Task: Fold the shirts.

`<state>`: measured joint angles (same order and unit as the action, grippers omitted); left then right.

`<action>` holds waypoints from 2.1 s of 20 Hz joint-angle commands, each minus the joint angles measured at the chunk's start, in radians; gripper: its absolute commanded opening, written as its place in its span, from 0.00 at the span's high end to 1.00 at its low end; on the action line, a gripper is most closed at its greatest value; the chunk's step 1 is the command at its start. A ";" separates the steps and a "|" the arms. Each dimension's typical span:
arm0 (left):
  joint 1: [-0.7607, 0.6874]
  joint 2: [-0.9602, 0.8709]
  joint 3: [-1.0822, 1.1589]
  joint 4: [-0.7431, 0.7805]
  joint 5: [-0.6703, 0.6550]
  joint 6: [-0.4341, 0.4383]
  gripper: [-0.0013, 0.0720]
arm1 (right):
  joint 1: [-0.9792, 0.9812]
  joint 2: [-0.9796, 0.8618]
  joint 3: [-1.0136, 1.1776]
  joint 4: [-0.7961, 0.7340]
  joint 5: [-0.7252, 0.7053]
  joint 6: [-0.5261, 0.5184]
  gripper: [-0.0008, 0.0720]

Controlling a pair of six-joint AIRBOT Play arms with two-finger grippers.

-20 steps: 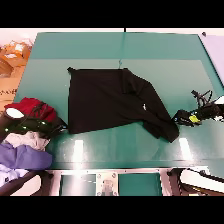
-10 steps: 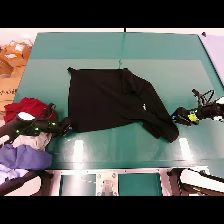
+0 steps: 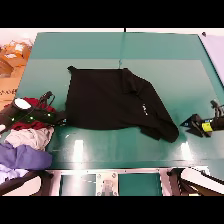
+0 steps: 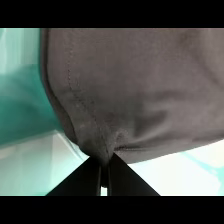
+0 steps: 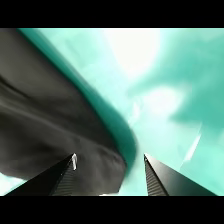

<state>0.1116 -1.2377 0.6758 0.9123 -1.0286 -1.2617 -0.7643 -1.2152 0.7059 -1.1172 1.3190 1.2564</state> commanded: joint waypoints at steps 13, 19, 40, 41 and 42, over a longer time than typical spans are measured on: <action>0.000 0.000 0.047 0.030 -0.078 0.034 0.94 | 0.034 -0.039 -0.099 0.155 0.009 -0.105 0.97; -0.004 0.129 0.439 0.031 -0.319 -0.029 0.95 | 0.166 0.172 0.180 0.579 0.130 -0.135 0.98; -0.004 0.388 1.444 0.175 -0.325 -0.189 0.94 | 0.001 0.616 0.939 0.771 -0.296 0.076 0.97; -0.004 0.386 1.349 0.175 -0.323 -0.188 0.94 | 0.001 0.616 0.888 0.753 -0.282 0.075 0.97; -0.004 0.376 1.244 0.171 -0.309 -0.180 0.95 | 0.002 0.616 0.809 0.755 -0.282 0.062 0.97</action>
<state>0.1074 -0.8562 2.0930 1.0657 -1.3422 -1.4410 -0.7624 -0.6010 1.6127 -0.2943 0.9897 1.3266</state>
